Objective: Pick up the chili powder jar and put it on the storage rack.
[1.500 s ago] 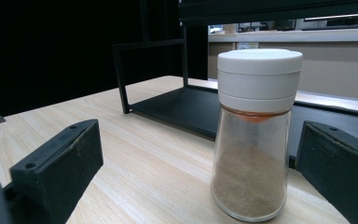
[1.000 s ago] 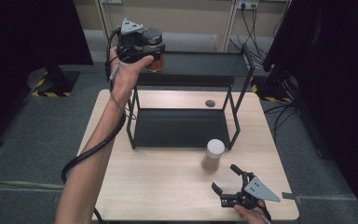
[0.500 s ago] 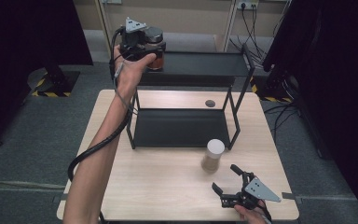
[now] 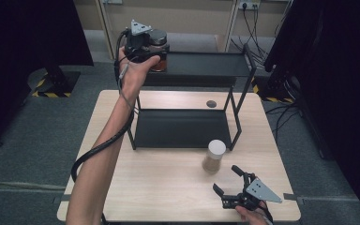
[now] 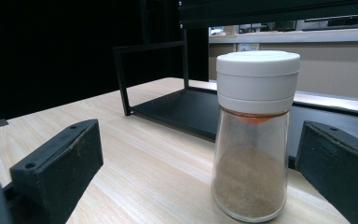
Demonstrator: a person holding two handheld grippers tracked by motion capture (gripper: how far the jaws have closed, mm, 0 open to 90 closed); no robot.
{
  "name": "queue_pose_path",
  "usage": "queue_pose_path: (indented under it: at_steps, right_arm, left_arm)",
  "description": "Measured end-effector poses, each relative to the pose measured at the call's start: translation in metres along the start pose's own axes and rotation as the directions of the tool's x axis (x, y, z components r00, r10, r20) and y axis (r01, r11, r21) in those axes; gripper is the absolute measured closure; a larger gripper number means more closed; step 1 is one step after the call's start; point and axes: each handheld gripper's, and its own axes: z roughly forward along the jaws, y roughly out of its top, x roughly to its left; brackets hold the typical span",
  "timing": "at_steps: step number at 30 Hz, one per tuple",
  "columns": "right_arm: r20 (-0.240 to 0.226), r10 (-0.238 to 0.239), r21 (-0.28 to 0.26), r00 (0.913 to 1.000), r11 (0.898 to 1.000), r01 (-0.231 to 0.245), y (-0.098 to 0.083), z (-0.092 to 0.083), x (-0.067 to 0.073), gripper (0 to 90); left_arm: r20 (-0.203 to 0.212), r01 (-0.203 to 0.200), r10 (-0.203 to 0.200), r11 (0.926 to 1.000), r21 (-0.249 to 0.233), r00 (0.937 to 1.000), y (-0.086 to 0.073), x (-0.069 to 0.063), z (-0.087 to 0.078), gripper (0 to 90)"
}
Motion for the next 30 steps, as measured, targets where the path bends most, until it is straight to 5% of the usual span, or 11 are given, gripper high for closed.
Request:
queue_pose_path:
  at_steps: [10, 11, 19, 30]
  right_arm:
    - [-0.004, 0.001, 0.002, 1.0000, 1.000, -0.001, 0.000, 0.000, 0.000, 1.0]
    - [-0.005, 0.001, 0.002, 1.0000, 1.000, -0.001, 0.000, 0.000, 0.000, 1.0]
    - [-0.008, 0.000, 0.005, 1.0000, 1.000, 0.000, 0.000, 0.001, 0.001, 1.0]
    - [-0.009, -0.002, 0.006, 1.0000, 1.000, 0.002, 0.000, 0.001, 0.001, 1.0]
  left_arm:
    - [0.005, 0.030, -0.030, 0.9992, -0.026, 0.9995, -0.008, 0.003, -0.001, 31.3]
    - [0.010, 0.037, -0.036, 0.9991, -0.023, 0.9993, -0.008, 0.005, 0.000, 23.4]
    - [0.012, 0.021, -0.021, 0.9997, -0.013, 0.9997, -0.007, 0.004, -0.005, 6.7]
    - [0.001, 0.031, -0.031, 0.9988, -0.038, 0.9995, -0.013, 0.003, -0.016, 0.6]
